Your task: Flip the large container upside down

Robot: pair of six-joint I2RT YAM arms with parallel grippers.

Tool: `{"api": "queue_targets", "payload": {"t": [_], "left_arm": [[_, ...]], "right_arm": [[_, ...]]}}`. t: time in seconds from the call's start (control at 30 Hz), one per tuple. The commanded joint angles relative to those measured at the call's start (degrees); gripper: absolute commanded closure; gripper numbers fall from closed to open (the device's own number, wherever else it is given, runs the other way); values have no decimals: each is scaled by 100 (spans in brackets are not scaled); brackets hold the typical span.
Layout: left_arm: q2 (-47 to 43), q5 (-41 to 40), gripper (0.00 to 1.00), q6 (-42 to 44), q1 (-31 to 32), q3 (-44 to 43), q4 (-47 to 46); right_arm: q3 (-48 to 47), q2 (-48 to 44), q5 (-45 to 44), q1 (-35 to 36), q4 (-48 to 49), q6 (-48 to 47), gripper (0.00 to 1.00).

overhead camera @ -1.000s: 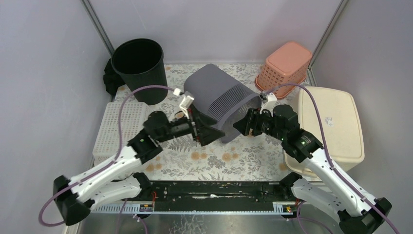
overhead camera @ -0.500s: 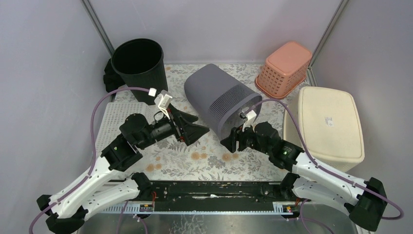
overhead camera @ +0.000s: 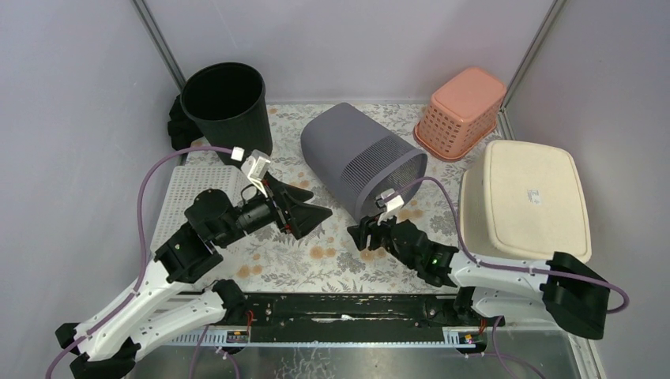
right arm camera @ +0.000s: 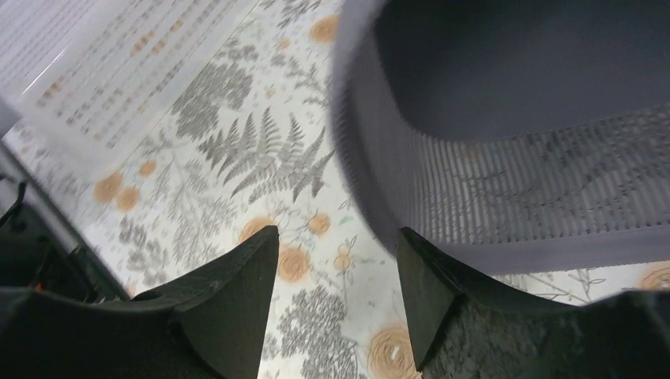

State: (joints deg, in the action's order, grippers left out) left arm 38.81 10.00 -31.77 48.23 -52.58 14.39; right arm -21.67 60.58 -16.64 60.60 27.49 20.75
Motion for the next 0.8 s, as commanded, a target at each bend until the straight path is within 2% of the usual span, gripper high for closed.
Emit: {"api": "queue_targets", "payload": {"t": [0.0, 0.13, 0.4, 0.47, 0.57, 0.63, 0.77], "left_arm": [[-150, 25, 0, 26, 12, -19, 16], [-198, 95, 0, -2, 13, 19, -7], [-258, 130, 0, -14, 11, 47, -23], [-281, 104, 0, 7, 12, 9, 44], [-293, 27, 0, 57, 16, -82, 159], [-295, -53, 0, 103, 11, -189, 263], [-210, -241, 0, 151, 11, -488, 535]], "right_arm": [[-119, 371, -1540, 196, 1284, -57, 37], [-425, 874, -1710, 202, 1418, -153, 38], [-1146, 2143, -1505, 201, 1905, -18, 44], [-1330, 2359, -1572, 195, 1953, 80, 56], [-1560, 2499, -1440, 145, 2018, 202, 85], [-1782, 2494, -1131, -14, 1903, 351, 98], [-2306, 2588, -106, -632, 1944, 1044, 100]]}}
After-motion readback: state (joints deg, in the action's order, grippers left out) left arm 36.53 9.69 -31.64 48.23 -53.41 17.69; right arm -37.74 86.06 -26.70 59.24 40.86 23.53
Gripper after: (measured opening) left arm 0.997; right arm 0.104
